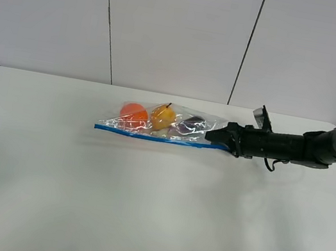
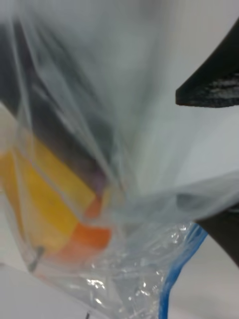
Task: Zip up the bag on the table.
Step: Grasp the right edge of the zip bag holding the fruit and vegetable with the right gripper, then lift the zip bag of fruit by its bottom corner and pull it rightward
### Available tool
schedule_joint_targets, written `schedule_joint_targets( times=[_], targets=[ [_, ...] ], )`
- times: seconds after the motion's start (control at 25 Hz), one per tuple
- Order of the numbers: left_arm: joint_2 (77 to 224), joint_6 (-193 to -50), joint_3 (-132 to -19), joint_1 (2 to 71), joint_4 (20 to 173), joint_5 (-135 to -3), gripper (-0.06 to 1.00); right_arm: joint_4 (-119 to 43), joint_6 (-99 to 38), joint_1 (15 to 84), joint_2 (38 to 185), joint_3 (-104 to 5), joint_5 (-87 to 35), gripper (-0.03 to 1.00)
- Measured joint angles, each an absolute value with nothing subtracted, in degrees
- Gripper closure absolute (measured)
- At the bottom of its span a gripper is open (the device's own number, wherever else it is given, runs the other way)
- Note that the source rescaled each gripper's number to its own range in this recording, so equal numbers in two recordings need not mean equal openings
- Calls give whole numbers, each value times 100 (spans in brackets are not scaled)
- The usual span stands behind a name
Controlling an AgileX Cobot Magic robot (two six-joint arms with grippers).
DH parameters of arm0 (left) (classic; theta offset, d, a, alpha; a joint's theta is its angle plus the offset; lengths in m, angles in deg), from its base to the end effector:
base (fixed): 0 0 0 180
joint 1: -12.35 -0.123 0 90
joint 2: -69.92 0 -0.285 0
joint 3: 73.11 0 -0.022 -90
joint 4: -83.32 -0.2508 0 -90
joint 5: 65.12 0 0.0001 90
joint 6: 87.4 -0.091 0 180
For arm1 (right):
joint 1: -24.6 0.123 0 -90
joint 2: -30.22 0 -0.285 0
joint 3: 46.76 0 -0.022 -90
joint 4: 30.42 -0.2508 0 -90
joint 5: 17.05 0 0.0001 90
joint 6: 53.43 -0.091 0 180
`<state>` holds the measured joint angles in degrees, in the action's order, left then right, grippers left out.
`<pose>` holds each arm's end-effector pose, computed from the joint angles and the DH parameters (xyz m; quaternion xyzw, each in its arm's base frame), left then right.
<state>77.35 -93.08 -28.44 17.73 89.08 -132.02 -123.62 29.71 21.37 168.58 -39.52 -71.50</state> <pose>-0.0196 -0.0066 0.2874 0.0894 0.8559 -0.0485 0.5070 0.4096 0.0510 0.0766 -0.0367 0.8519 0.4527 0.2608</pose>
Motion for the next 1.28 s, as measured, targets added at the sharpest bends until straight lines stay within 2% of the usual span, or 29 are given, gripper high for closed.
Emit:
schedule_joint_targets(
  times=[0.12,0.36,0.52,0.76,0.88,1.16,1.28],
  targets=[
    [7735,-9308,-2844,1773,8908,-13202,-6,-12269,2946,2112,16858,-3952,-7161,35],
    [7735,-9308,-2844,1773,8908,-13202,-6,-12197,2946,2124,16858,-3952,-7173,65],
    [7735,-9308,-2844,1773,8908,-13202,-6,-12179,2946,2124,16858,-3952,-7230,80],
    [7735,-9308,-2844,1773,8908,-13202,-6,-12141,2946,2124,16858,-3952,-7296,86],
    [7735,-9308,-2844,1773,8908,-13202,-6,-12135,2868,2124,16858,-3952,-7495,97],
    [7735,-9320,-2844,1773,8938,-13196,-6,-12116,2842,2124,16858,-3952,-8075,97],
    [7735,-9802,-2894,1773,9341,-13121,-6,-12088,2806,2124,16858,-3952,-8105,97]
  ],
)
